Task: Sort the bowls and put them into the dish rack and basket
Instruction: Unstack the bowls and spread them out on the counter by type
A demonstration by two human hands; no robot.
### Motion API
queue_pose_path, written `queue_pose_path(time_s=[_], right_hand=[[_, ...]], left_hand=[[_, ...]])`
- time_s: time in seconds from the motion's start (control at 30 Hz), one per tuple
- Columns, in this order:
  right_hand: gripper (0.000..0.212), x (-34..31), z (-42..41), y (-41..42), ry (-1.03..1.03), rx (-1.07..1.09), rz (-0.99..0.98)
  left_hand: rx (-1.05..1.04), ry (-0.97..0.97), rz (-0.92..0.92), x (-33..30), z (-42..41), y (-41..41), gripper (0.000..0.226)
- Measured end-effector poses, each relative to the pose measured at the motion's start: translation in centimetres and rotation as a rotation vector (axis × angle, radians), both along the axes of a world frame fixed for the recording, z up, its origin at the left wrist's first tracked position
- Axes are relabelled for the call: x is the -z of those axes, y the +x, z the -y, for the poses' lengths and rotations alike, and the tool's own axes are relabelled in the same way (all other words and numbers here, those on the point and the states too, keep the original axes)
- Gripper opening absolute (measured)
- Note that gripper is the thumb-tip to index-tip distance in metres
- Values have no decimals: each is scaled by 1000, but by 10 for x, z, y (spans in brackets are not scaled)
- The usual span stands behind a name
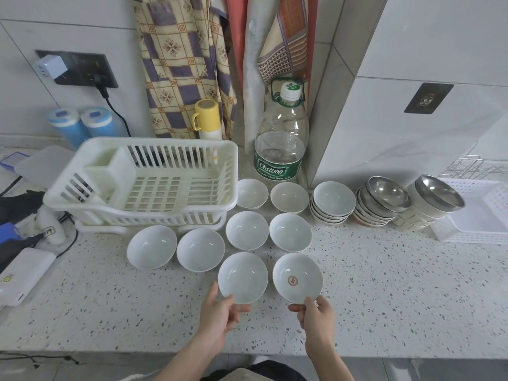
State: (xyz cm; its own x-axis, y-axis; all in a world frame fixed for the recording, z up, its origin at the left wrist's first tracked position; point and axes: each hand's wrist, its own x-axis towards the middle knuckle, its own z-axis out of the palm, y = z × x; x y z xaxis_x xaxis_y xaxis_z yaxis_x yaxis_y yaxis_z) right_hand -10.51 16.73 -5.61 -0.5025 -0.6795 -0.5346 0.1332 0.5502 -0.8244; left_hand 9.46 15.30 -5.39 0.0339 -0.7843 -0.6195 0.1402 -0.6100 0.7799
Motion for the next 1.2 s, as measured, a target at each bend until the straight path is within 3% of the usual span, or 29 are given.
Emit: queue_pose_path(time_s=[0.97, 1.2], right_hand=[[23, -5, 7, -14, 117, -156, -38], [14, -9, 4, -12, 79, -88, 100]], left_hand=[[2, 30, -35, 2, 1, -10, 46], [27, 29, -67, 3, -2, -12, 61]])
